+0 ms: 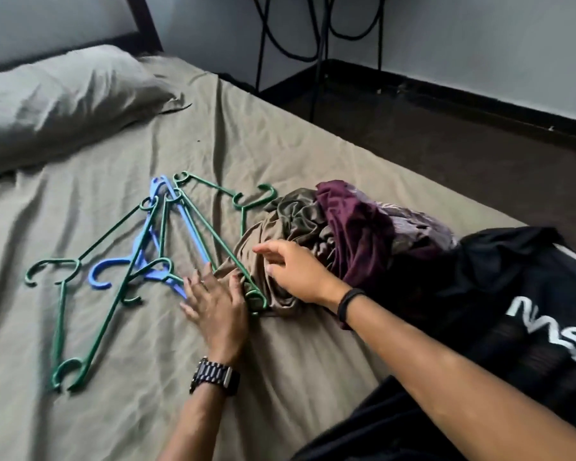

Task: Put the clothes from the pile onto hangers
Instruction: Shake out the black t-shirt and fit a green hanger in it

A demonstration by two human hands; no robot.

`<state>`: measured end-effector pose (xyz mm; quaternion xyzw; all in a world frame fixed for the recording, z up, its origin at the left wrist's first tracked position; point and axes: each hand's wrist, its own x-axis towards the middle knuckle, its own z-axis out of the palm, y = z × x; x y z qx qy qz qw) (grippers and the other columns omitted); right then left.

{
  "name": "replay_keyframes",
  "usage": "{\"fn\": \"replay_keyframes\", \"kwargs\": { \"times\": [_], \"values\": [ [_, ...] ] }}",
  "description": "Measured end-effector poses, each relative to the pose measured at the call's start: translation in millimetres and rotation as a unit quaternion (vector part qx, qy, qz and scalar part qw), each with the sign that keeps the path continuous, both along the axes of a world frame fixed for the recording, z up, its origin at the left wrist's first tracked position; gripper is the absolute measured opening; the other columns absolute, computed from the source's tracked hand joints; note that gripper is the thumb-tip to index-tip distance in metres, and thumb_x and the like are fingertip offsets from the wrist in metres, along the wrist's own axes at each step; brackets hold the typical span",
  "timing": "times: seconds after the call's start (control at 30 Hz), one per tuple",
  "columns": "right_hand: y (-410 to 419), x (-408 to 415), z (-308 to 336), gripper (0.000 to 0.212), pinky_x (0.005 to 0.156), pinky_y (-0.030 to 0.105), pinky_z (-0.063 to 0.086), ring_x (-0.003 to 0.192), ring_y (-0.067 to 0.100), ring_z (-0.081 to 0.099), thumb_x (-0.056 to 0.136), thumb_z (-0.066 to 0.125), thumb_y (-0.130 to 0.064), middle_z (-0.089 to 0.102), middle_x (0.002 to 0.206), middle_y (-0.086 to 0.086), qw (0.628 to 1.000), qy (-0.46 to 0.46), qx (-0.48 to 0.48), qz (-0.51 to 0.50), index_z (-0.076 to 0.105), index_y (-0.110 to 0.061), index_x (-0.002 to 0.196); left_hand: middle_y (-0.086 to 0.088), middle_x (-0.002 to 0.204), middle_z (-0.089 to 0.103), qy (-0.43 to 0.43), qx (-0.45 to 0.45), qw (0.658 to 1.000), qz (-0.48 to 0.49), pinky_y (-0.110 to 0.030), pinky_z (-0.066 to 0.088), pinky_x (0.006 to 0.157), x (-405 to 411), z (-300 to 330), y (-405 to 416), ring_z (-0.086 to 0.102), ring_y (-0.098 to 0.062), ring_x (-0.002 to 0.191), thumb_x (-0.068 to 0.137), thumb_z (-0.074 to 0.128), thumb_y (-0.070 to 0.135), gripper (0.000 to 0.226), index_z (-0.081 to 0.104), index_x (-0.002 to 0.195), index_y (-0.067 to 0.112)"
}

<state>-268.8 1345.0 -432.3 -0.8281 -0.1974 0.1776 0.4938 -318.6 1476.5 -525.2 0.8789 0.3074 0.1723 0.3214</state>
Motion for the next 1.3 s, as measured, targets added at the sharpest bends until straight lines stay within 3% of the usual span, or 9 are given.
{"fn": "replay_keyframes", "kwargs": {
  "times": [0.17,0.3,0.43,0.67,0.8,0.9,1.07,1.17,1.3],
  "values": [
    [14.5,1.8,-26.7,0.042,0.107,0.024,0.026,0.129,0.024,0.044,0.093,0.048,-0.010,0.050,0.137,0.012,0.984,-0.062,-0.159,0.049,0.050,-0.009,0.135,-0.022,0.136,0.045,-0.199,-0.073,0.977,0.012,-0.038,0.021,0.115,-4.0,-18.1,0.7,0.035,-0.036,0.133,0.088,0.038,0.030,0.053,0.046,0.129,-0.002],
    [25.9,0.9,-41.7,0.037,0.105,0.033,0.030,0.118,0.030,0.040,0.095,0.052,-0.036,0.045,0.125,0.011,0.962,-0.092,-0.257,0.033,0.059,-0.011,0.122,-0.023,0.142,0.038,-0.251,-0.100,0.963,0.011,-0.017,0.015,0.114,-4.0,-26.0,0.4,0.029,-0.027,0.136,0.091,0.038,0.023,0.049,0.042,0.131,-0.006],
    [35.2,-7.8,-48.1,0.031,0.098,0.037,0.036,0.114,0.030,0.037,0.088,0.059,-0.034,0.041,0.121,0.010,0.938,-0.156,-0.310,-0.017,0.056,-0.014,0.111,-0.024,0.151,0.023,-0.262,-0.106,0.959,0.023,-0.021,0.012,0.117,-4.6,-29.5,1.4,0.018,-0.025,0.144,0.095,0.038,0.028,0.053,0.034,0.138,-0.003],
    [14.6,-20.1,-33.2,0.019,0.092,0.027,0.033,0.102,0.030,0.050,0.084,0.058,-0.016,0.047,0.107,0.011,0.971,-0.102,-0.190,-0.105,0.054,-0.003,0.097,-0.018,0.152,0.027,-0.239,-0.076,0.968,-0.013,-0.051,0.014,0.117,-5.3,-24.7,-3.0,0.022,-0.031,0.143,0.093,0.038,0.036,0.062,0.024,0.145,0.003],
    [-15.0,-35.0,-19.9,0.020,0.088,0.023,0.034,0.095,0.025,0.050,0.084,0.060,-0.012,0.044,0.106,0.008,0.977,-0.089,-0.145,-0.126,0.054,-0.003,0.101,-0.008,0.151,0.035,-0.189,0.036,0.979,-0.071,-0.036,-0.006,0.119,-7.6,-16.2,-8.2,0.019,-0.018,0.145,0.086,0.041,0.040,0.068,0.028,0.145,0.008],
    [-32.4,-49.9,-15.1,0.029,0.091,0.022,0.035,0.101,0.020,0.050,0.085,0.059,-0.015,0.045,0.110,0.004,0.977,-0.098,-0.123,-0.143,0.055,-0.006,0.112,-0.003,0.148,0.039,-0.209,-0.047,0.974,-0.072,-0.029,0.011,0.118,-6.7,1.6,-27.3,0.028,-0.023,0.142,0.079,0.052,0.030,0.068,0.031,0.143,0.020],
    [-69.8,-70.0,-9.0,0.043,0.082,0.020,0.040,0.077,0.011,0.045,0.085,0.057,-0.007,0.042,0.080,-0.007,0.965,-0.110,-0.054,-0.231,0.054,-0.007,0.128,-0.007,0.137,0.042,-0.325,-0.355,0.874,-0.059,-0.018,0.039,0.102,1.1,50.9,-88.8,0.045,-0.016,0.130,0.077,0.053,-0.020,0.069,0.035,0.132,0.016],
    [-104.3,-81.7,-2.8,0.052,0.074,0.018,0.044,0.065,0.007,0.044,0.089,0.055,-0.004,0.041,0.074,-0.007,0.962,-0.103,0.007,-0.253,0.044,-0.011,0.139,0.000,0.128,0.044,-0.373,-0.476,0.792,-0.081,-0.014,0.048,0.086,4.0,81.5,-124.8,0.048,-0.012,0.124,0.080,0.043,-0.029,0.066,0.033,0.129,0.015],
    [-147.3,-97.8,4.9,0.048,0.064,0.013,0.042,0.064,0.005,0.041,0.093,0.052,-0.001,0.040,0.080,-0.003,0.941,-0.108,0.093,-0.306,0.045,-0.019,0.137,-0.001,0.132,0.041,-0.362,-0.580,0.721,-0.113,-0.022,0.050,0.089,0.2,106.6,-167.2,0.051,-0.016,0.120,0.082,0.043,-0.029,0.067,0.033,0.126,0.021]
  ]
}}
